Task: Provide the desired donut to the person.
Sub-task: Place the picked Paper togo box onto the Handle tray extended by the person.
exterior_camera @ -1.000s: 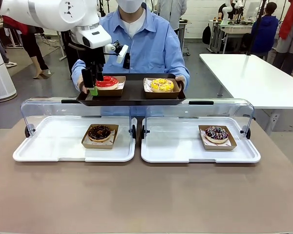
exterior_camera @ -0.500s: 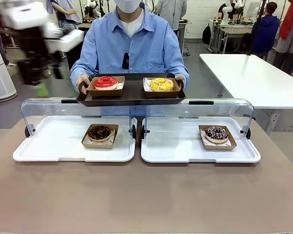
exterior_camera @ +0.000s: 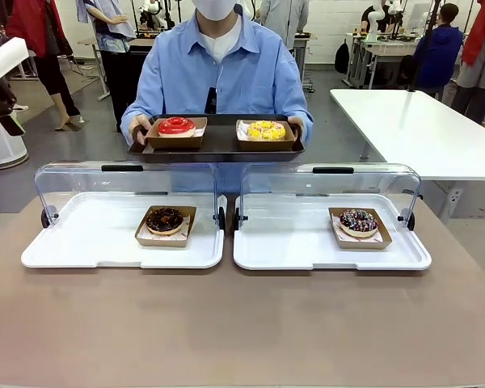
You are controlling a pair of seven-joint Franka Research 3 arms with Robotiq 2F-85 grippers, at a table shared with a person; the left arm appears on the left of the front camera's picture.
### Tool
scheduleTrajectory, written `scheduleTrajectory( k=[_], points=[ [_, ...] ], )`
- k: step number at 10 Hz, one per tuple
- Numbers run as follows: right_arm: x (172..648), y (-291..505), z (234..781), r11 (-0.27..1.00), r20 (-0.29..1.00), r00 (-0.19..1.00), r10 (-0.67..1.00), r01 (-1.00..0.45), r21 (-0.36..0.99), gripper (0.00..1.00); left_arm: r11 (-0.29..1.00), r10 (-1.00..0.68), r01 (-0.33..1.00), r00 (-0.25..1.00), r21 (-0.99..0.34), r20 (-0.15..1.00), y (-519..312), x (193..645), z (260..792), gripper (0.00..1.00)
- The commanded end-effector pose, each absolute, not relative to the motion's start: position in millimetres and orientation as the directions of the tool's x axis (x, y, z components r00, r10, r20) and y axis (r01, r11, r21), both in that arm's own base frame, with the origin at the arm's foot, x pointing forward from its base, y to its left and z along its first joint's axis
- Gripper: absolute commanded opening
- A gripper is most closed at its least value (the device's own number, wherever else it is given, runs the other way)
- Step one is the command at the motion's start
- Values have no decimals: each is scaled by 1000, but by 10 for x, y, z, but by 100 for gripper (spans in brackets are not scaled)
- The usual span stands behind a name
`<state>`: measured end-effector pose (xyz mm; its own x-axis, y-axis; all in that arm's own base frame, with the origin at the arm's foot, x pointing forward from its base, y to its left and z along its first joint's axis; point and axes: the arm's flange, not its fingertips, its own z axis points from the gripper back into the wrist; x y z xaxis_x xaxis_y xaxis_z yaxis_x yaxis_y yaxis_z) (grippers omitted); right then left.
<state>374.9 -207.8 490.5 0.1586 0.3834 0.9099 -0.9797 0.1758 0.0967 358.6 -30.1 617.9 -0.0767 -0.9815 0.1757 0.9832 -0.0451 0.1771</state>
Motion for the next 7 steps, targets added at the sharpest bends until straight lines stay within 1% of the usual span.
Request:
scheduleTrajectory(
  k=[1,3,5,6,7],
  points=[
    [3736,-2069,4895,178,905,159,394,-980,94,100,-37,-981,987,-65,154,183,-219,3821,5999,100],
    [3736,-2069,4895,178,905,159,394,-980,94,100,-1,-980,995,-20,100,198,-62,3961,5813,100],
    [3736,-2069,4895,178,905,159,394,-980,94,100,34,-981,996,18,81,195,30,4028,5732,100],
    [3736,-2069,4895,178,905,159,394,-980,94,100,44,-981,996,28,83,193,45,4059,5703,100],
    [3736,-2069,4895,178,905,159,394,-980,94,100,30,-983,997,17,68,183,-20,4000,5676,100]
  ],
)
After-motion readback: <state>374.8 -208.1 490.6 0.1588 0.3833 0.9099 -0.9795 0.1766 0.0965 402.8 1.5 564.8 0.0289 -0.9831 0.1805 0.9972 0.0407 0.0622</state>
